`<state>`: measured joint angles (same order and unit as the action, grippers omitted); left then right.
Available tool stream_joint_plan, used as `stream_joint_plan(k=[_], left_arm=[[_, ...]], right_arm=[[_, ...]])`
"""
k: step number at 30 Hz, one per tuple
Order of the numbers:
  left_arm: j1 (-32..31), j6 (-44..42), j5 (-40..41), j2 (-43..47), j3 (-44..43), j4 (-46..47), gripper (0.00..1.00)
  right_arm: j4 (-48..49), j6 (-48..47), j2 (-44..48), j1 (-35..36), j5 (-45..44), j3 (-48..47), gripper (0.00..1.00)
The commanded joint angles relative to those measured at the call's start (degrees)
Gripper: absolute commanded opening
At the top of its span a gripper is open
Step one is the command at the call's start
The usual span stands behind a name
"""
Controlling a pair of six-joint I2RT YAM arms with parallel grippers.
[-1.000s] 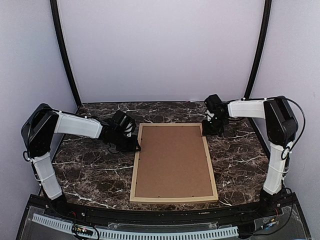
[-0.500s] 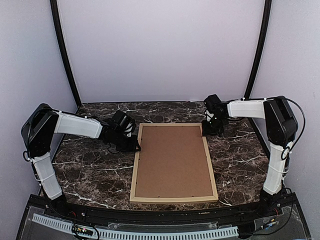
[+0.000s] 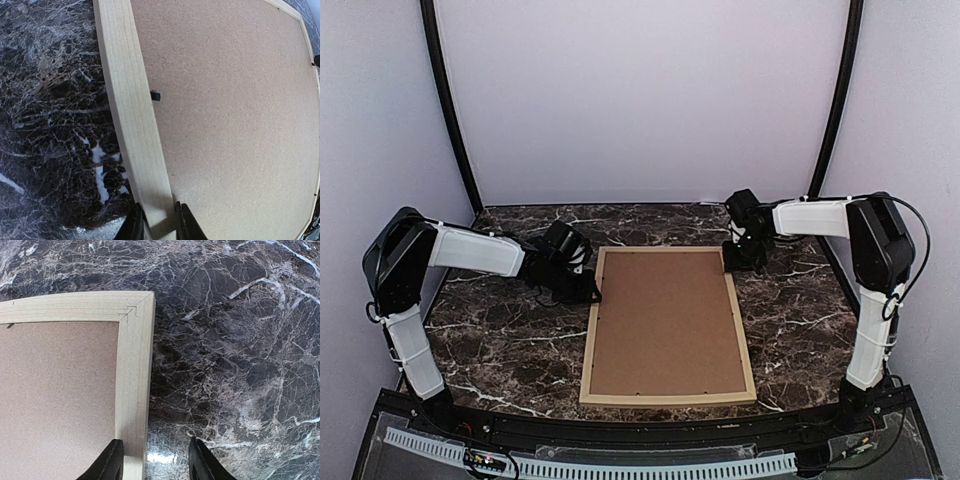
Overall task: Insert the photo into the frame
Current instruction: Press the fastener onto the backboard.
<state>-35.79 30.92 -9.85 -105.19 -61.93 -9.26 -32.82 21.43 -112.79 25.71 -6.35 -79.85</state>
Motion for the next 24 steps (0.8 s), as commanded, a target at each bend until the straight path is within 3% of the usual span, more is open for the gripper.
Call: stream_joint_plan(k=[1,24], left_arm=[[-0.6,-2.0,-1.5,-1.0,1.3,-4.1,0.1],[-1.8,-1.2,-1.6,-2.0,1.0,-3.6,0.09]], right_arm=[[-2.5,0.2,0.3,2.0,1.9,-0.7,0.45],[-0.3,2.5,-3.0,6.6,4.9,-0.7,0.44]])
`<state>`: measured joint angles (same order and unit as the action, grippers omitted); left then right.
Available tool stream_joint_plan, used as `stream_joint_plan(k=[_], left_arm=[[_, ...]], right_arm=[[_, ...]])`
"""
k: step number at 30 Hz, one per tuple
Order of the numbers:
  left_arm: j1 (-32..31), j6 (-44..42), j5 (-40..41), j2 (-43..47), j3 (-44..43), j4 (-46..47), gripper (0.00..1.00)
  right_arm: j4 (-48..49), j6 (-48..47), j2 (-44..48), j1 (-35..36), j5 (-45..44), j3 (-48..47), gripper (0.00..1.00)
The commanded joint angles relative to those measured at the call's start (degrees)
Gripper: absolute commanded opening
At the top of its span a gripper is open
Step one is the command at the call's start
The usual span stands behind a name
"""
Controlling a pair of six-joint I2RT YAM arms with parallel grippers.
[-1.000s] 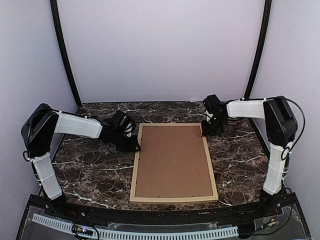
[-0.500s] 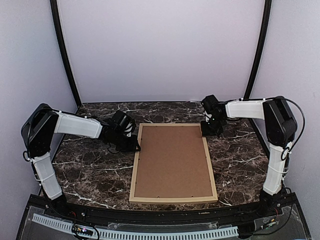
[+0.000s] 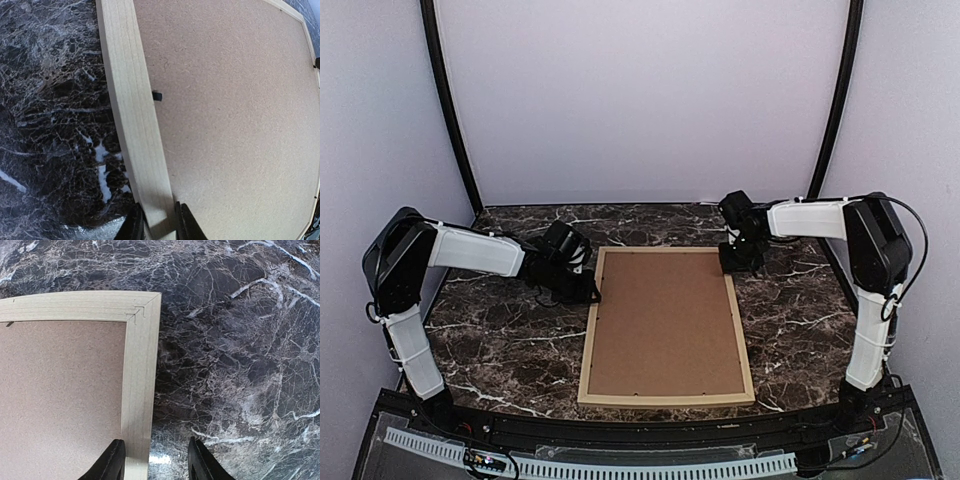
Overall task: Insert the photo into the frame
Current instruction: Press the fastener onto the backboard.
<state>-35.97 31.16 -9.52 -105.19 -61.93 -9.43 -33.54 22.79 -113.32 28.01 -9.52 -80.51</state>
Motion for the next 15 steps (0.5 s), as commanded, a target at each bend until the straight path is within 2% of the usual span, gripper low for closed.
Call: stream_joint_plan(k=[1,15], left_arm=[[-1.6,-1.5,-2.0,-2.1,1.0,-3.4,0.09],[-1.8,-1.4,-1.8,-2.1,0.9,-3.6,0.09]], right_arm=[[0.6,1.3,-2.6,4.4,8.2,0.1,0.44],[4.0,3.4,-3.5,5.9,9.3,4.7,0.43]])
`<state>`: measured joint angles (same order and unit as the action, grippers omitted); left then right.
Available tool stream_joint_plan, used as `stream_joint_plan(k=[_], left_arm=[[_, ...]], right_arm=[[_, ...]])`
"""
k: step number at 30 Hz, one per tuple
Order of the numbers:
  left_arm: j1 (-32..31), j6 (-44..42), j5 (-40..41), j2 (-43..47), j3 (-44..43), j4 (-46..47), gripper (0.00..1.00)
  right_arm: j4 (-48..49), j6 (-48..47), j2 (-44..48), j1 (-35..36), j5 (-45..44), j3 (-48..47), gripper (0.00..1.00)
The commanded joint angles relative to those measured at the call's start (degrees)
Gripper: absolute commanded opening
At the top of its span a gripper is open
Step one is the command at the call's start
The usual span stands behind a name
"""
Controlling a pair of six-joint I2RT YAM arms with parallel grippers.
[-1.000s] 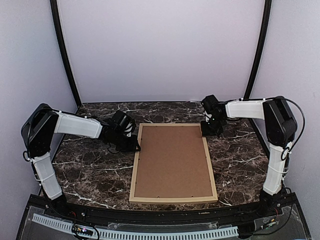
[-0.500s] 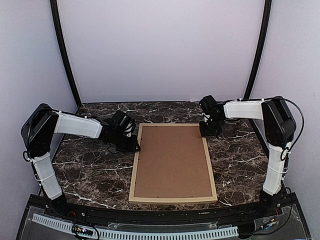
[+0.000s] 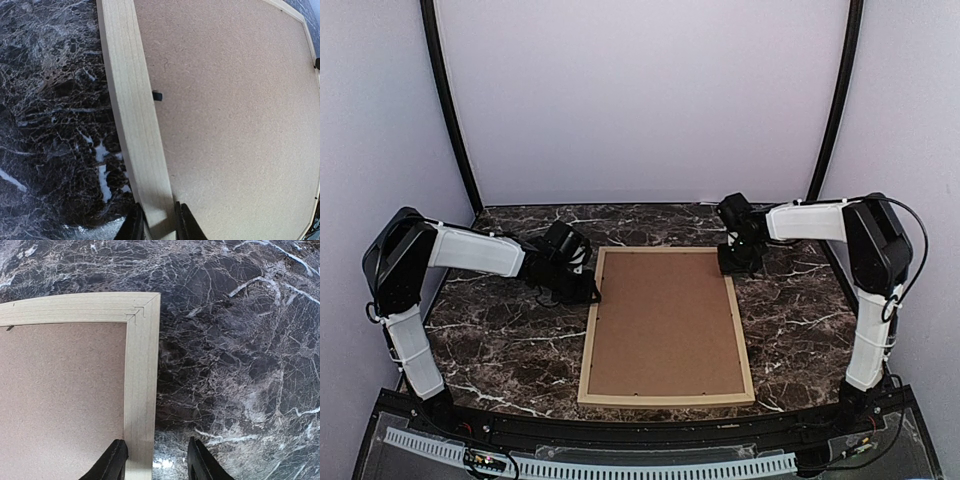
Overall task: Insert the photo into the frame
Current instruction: Press the fastener onto the backboard.
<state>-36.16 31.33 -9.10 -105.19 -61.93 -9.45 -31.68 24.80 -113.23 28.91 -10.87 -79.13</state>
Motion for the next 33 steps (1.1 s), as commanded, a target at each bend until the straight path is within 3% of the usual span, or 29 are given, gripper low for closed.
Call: stream_joint_plan(k=[1,12,22,33], left_arm=[[-1.6,-1.6,-2.2,-2.1,0.8,-3.6,0.08],[-1.6,-1.7,-2.2,-2.4,0.5,-3.8,0.08],[-1.6,-1.2,-1.0,-2.3,0.9,-3.7,0.08],[-1.6,-0.8,-0.6,-1.9,1.1,-3.4,0.07]], right_arm=[[2.4,1.6,-3.6,5.1,10.7,3.6,0.43],[2.6,2.1,-3.8,5.8,11.2,3.9,0.43],[2.8,1.1,6.9,1.8,10.1,0.6,0.51],[0.6,3.6,21.1,1.6,10.7,16.0,0.54]])
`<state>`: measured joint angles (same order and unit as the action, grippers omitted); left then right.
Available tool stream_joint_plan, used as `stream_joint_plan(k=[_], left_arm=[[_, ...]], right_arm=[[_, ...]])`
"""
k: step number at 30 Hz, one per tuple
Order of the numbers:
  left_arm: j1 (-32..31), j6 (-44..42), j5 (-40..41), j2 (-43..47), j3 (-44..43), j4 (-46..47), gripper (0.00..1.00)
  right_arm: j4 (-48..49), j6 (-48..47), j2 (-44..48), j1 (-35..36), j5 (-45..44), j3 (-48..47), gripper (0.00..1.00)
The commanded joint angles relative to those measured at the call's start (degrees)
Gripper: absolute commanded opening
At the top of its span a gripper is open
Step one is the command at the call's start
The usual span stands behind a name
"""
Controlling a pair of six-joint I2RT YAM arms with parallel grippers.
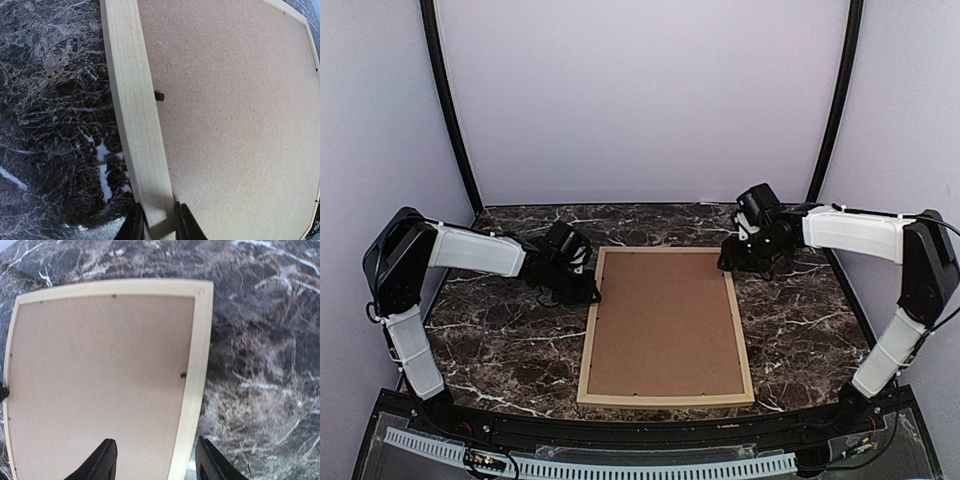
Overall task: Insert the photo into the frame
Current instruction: Press the fastener onto the backboard.
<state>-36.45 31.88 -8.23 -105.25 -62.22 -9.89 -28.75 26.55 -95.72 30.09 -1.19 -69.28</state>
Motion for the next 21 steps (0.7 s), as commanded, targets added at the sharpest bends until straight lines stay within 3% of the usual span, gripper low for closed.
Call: stream_joint_plan(k=[1,9,21], left_arm=[[-1.3,-1.4,-1.5,-1.8,1.5,-3.0,0.07],[-1.3,-1.5,-1.7,-1.8,1.5,-2.6,0.07],[-1.3,-1.7,-1.8,-2.0,1.1,-2.8,0.07]], right_arm=[[-2.5,2.2,5.1,0.5,1.0,7.9,0.54],[-0.5,5.2,9.1,2.1,3.2,18.6,0.52],[-0.8,4.8,5.7,2.2,1.5,19.3,0.51]])
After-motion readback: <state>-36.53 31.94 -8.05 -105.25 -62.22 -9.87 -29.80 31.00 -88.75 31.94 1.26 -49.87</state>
